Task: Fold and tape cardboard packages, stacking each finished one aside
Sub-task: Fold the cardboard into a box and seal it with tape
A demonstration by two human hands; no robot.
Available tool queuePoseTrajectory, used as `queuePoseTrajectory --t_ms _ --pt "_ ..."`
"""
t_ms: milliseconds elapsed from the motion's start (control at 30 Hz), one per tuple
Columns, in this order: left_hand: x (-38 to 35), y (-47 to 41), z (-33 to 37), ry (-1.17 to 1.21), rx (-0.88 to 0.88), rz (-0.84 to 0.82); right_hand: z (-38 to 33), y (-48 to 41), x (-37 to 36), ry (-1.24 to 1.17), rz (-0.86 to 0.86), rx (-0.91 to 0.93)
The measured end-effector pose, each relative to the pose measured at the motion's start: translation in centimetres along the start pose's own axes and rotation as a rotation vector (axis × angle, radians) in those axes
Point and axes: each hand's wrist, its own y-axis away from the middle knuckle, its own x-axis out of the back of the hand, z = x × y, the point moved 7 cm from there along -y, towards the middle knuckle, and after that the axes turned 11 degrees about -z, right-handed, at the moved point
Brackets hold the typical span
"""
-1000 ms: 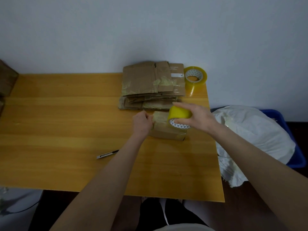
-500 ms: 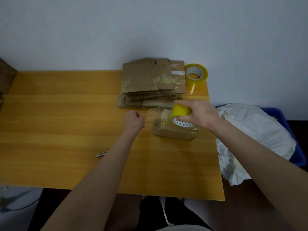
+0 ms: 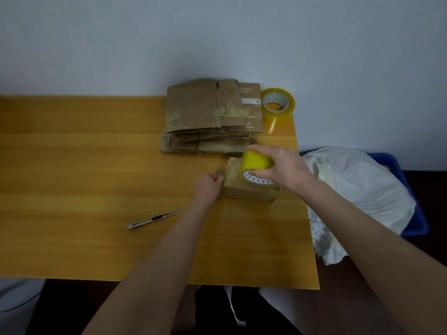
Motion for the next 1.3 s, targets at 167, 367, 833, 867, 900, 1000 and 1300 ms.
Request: queuePoseTrajectory --t_ms 167,367,833,867,900,1000,1300 --pt "1.4 2.1 1.9 -0.193 -0.075 0.156 0.2 0.0 -0.1 -0.004 0.004 -0.016" --pt "-3.0 5.8 5.0 -0.435 -0.648 -0.008 0.7 0.1 -0.4 -0.115 0.053 -0.017" --pt "2.2 4.8 1.8 -0.572 -0.461 0.032 -0.3 -1.2 -5.7 -0.828 0.064 -0.106" --pt "3.2 4.7 1.1 -0.640 -0.420 0.073 -1.3 -1.9 -6.2 -0.818 0.054 -0.081" --pt "3.8 4.8 0.7 -0.725 -0.398 0.114 -1.9 -2.4 -6.5 -0.787 0.049 -0.060" --pt "3.9 5.1 0.1 -0.875 -0.371 0.153 -2.7 -3.3 -6.1 -0.580 0.087 -0.026" --pt "3.5 5.4 0.3 -1.006 -0.318 0.172 -1.5 -1.3 -2.3 -0.267 0.138 0.145"
